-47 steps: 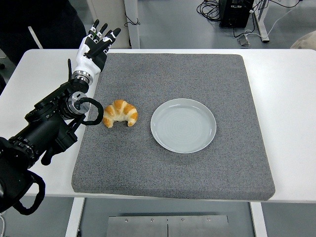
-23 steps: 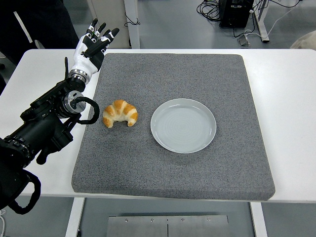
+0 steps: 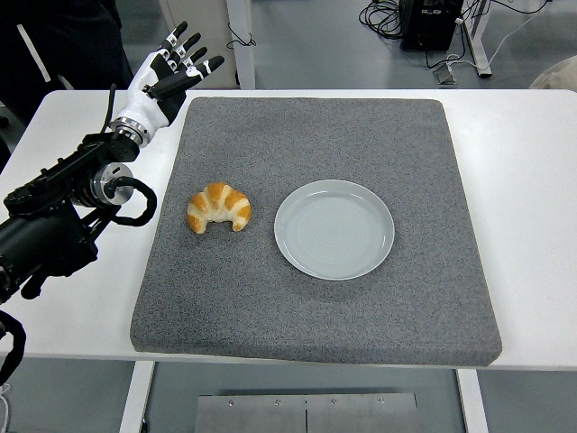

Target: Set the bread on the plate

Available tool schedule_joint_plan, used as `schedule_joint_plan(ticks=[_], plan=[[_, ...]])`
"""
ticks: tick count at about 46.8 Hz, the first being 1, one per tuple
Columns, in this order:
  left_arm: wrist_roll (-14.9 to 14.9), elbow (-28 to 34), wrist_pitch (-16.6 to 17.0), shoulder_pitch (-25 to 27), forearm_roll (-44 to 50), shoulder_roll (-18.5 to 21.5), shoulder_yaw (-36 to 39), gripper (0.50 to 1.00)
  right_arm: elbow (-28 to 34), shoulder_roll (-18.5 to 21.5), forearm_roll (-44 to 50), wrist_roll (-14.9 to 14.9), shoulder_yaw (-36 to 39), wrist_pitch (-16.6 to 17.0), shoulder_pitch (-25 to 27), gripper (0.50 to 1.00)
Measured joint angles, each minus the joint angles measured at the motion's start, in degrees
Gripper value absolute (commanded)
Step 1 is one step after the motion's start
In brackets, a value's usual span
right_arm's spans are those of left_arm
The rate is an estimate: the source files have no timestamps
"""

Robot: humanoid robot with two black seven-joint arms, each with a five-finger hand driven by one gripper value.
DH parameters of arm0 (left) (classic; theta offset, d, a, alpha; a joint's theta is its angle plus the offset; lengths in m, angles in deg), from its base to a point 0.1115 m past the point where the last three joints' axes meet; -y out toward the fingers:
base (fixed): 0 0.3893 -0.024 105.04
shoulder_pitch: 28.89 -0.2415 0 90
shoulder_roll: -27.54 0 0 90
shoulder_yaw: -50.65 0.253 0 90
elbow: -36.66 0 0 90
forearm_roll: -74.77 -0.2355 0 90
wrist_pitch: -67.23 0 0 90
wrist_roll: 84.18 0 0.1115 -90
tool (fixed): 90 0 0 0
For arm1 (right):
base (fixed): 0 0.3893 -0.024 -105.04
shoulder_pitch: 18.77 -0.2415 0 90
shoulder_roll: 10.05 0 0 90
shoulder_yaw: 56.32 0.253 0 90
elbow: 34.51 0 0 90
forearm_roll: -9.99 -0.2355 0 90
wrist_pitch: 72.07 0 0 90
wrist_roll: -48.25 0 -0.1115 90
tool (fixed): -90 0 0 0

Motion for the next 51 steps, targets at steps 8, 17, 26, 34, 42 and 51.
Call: schedule_joint_plan(ticks=[8,17,26,34,42,51], plan=[[0.13,4.89,0.15,0.39,-0.41,4.24,3.09,0.972,-0.02,0.0,-0.03,0.0,0.0,-0.01,-0.01,1.0],[0.56,11.58,0.16,0.05,-4.96,10.07,3.53,0.972,-0.01,0.0,-0.03,0.0,0.0,-0.03,-0.01,1.0],[0.58,15.68,0.15,-0.53,-11.01,11.49,3.77,0.972,-0.01,0.0,-0.01,0.0,0.0,-0.03,-0.01,1.0],[0.74,15.88,0.03,0.38,-18.4,13.67,9.01,0.972,-0.01,0.0,0.01,0.0,0.0,0.0,-0.01,1.0],[1.02,15.89,-0.34,0.51,-24.53,15.03,10.2,0.972,-0.01,0.0,0.01,0.0,0.0,0.01,-0.01,1.0],[1.04,18.85,-1.76,1.15,-27.2,18.71,10.2,0.972,-0.02,0.0,0.01,-0.01,0.0,0.02,-0.02,1.0]])
